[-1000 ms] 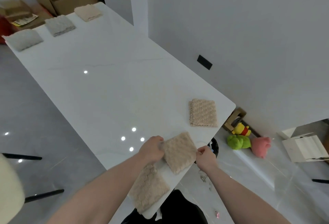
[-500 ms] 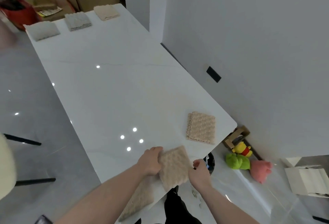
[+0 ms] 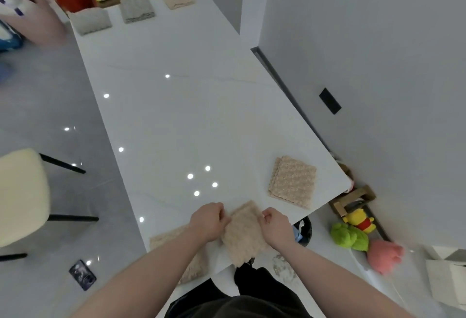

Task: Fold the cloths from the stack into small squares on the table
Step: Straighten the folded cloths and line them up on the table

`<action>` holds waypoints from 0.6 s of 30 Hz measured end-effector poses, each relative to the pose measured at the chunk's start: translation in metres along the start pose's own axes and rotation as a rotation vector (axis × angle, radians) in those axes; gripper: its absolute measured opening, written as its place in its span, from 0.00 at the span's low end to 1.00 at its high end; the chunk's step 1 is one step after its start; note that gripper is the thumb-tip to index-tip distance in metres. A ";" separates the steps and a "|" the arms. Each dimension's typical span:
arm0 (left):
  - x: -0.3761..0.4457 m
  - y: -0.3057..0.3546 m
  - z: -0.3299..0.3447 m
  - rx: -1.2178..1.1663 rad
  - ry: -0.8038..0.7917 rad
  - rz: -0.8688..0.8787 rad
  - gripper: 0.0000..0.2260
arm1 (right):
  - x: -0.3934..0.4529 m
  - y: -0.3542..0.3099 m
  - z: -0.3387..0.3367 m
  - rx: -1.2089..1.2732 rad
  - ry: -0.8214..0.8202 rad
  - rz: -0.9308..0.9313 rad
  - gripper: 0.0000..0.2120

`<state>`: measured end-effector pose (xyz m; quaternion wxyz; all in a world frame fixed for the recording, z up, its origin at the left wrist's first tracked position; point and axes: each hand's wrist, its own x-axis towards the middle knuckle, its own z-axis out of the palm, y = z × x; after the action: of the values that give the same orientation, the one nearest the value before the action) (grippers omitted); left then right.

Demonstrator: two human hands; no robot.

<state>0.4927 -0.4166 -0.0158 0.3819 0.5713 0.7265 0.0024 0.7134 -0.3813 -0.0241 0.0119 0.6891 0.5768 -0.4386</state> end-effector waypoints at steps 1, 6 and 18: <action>-0.003 0.002 0.000 0.045 0.052 0.033 0.08 | -0.001 0.002 -0.001 -0.008 0.012 -0.026 0.11; -0.033 0.011 0.014 0.167 0.116 0.333 0.15 | -0.017 0.020 -0.004 -0.105 0.092 -0.392 0.16; -0.042 0.026 0.033 0.363 -0.283 0.149 0.30 | -0.012 0.033 -0.011 -0.574 -0.295 -0.509 0.29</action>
<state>0.5348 -0.4566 -0.0042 0.3697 0.6772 0.6101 -0.1803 0.7473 -0.3961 -0.0266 0.1773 0.4228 0.8198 -0.3431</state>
